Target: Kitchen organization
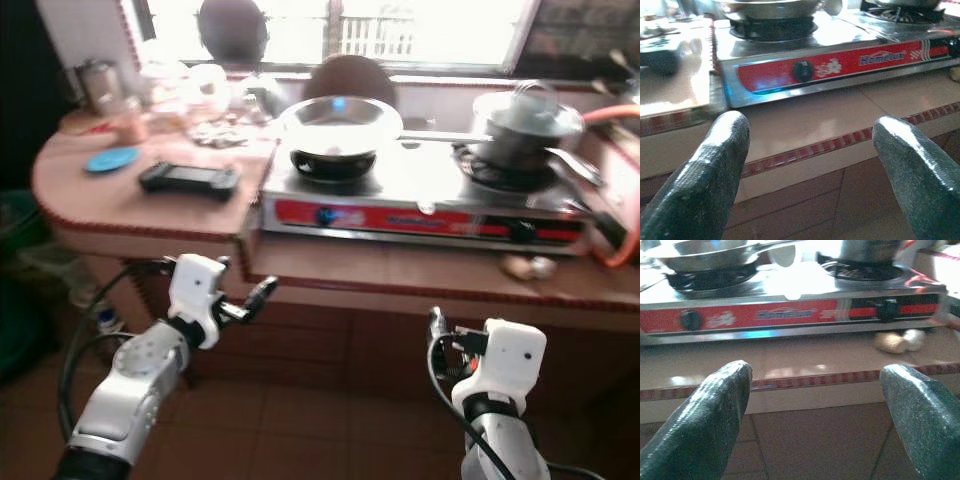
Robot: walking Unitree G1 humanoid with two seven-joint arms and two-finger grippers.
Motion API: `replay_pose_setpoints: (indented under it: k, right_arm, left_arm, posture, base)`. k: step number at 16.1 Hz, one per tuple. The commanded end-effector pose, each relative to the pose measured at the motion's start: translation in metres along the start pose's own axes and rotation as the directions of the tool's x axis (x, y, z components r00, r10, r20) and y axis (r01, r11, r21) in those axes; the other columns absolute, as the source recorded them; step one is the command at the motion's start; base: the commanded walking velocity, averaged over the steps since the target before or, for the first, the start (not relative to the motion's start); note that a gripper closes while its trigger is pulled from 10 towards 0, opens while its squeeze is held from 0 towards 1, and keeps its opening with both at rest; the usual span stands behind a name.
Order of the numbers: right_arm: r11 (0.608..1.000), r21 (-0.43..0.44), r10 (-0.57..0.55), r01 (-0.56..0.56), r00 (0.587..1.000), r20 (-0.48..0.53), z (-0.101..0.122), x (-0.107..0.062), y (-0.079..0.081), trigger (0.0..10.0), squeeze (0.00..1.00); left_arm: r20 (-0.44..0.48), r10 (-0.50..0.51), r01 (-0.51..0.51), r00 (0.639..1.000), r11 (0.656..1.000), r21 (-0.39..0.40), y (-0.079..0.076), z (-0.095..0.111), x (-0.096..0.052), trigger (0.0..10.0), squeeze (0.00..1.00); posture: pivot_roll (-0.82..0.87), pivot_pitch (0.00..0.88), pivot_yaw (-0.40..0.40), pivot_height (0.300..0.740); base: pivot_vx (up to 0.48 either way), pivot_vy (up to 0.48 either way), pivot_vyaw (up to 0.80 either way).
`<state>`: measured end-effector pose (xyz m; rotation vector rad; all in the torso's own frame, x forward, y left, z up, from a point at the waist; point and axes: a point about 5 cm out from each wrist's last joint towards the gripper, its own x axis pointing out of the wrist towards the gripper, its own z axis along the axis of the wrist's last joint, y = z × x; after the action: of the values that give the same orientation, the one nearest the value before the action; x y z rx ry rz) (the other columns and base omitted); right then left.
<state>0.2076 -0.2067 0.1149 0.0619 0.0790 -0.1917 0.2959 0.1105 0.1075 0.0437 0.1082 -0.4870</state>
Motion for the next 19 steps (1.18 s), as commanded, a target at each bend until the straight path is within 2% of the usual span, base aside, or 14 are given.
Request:
replay_pose_setpoints:
  k: [1,6,13,17,19]
  right_arm:
    - [1.0,0.002,-0.021,0.021,1.0,0.004,-0.001,0.001,-0.003,10.0,0.0]
    - [1.0,0.019,-0.025,0.025,1.0,0.001,-0.004,0.0,0.003,10.0,0.0]
    - [1.0,0.016,-0.023,0.023,1.0,-0.004,-0.005,0.002,0.001,10.0,0.0]
    - [1.0,0.022,-0.013,0.013,1.0,-0.009,-0.007,0.003,0.002,10.0,0.0]
    - [0.999,0.039,-0.017,0.018,1.0,-0.026,-0.008,0.004,0.003,10.0,0.0]
  left_arm:
    - [-0.016,-0.039,0.039,0.999,0.999,0.001,-0.008,-0.002,0.002,10.0,0.0]
    - [-0.032,-0.039,0.04,0.999,0.999,0.018,-0.001,-0.002,0.001,10.0,0.0]
    - [-0.047,-0.041,0.041,0.998,0.999,-0.001,-0.009,-0.008,0.003,10.0,0.0]
    - [-0.066,-0.003,0.0,0.998,0.999,-0.05,-0.008,-0.012,0.005,10.0,0.0]
    - [-0.068,-0.004,0.001,0.998,0.999,-0.051,-0.009,-0.012,0.007,10.0,0.0]
  posture:
    - [0.01,0.0,0.029,0.74]
    - [0.02,0.0,0.05,0.74]
    - [0.01,0.0,0.029,0.74]
    - [0.01,0.0,0.026,0.74]
    - [0.0,0.0,0.03,0.74]
  base:
    - [0.0,-0.345,0.0]
    - [0.0,-0.348,0.0]
    - [0.0,-0.35,0.0]
    - [0.0,0.0,0.0]
    - [0.0,0.0,-0.37]
